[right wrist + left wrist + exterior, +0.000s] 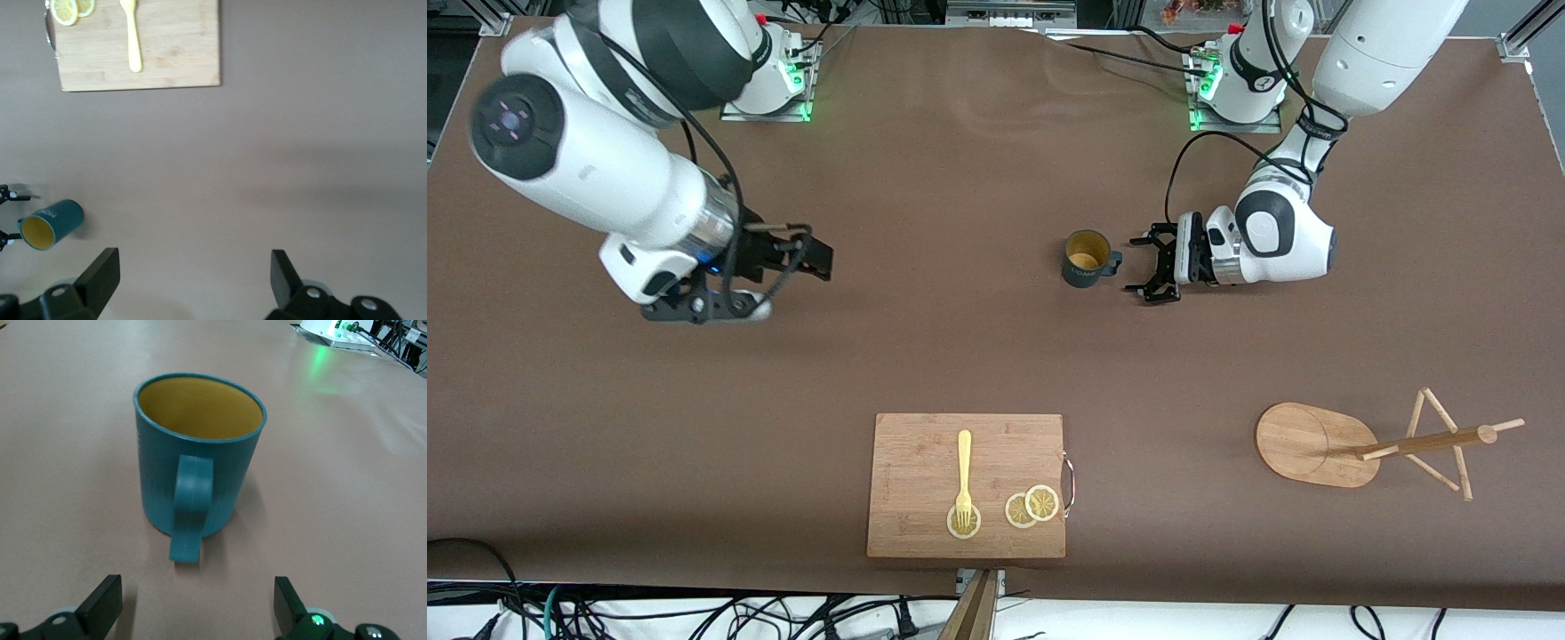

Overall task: Pass cup and hang on rack
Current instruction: 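Grasp the mug handle with the left gripper while the right gripper retracts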

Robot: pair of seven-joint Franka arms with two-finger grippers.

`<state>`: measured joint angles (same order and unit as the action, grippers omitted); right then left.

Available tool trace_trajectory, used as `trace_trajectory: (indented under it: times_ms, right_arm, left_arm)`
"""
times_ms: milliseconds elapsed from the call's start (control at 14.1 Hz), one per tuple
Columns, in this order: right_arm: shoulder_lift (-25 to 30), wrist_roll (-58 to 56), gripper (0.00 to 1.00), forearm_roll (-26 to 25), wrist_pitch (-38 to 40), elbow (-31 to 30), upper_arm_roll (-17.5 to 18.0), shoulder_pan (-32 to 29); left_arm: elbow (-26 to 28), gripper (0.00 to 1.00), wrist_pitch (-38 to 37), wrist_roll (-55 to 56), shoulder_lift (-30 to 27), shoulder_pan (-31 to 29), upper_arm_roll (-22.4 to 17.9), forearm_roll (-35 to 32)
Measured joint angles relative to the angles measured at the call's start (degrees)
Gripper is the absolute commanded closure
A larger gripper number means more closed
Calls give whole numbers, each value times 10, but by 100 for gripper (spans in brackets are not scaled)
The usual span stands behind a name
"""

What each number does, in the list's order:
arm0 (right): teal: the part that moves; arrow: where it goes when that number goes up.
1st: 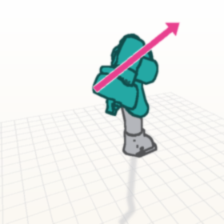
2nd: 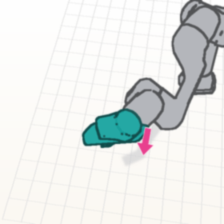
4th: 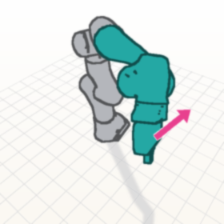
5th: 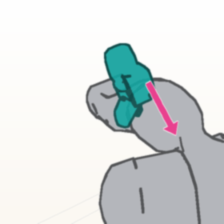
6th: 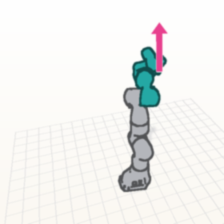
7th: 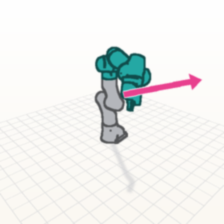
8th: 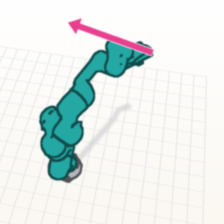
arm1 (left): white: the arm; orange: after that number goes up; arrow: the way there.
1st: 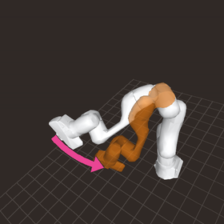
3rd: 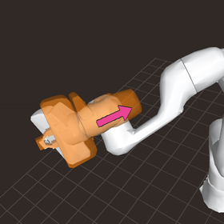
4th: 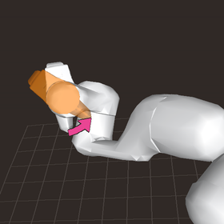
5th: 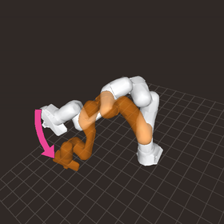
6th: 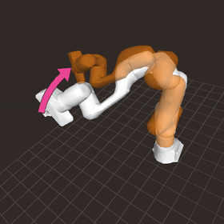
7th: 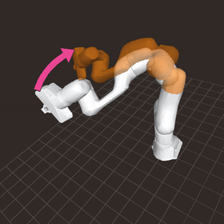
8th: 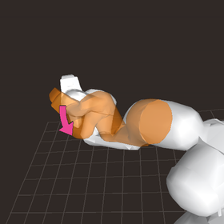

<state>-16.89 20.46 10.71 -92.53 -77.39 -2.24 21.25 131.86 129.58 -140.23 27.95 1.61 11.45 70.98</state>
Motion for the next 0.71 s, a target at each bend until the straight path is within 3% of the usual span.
trace_trajectory:
  times_ms: [425, 709]
  right_arm:
    - [158, -59, 0, -66, 9, -152, -81, -1]
    - [183, -136, 0, -67, 32, -172, -147, -2]
  left_arm:
    - [13, 0, -5, -9, 11, 7, 1, 52]
    - [17, 0, -15, -9, 12, 13, 4, 71]
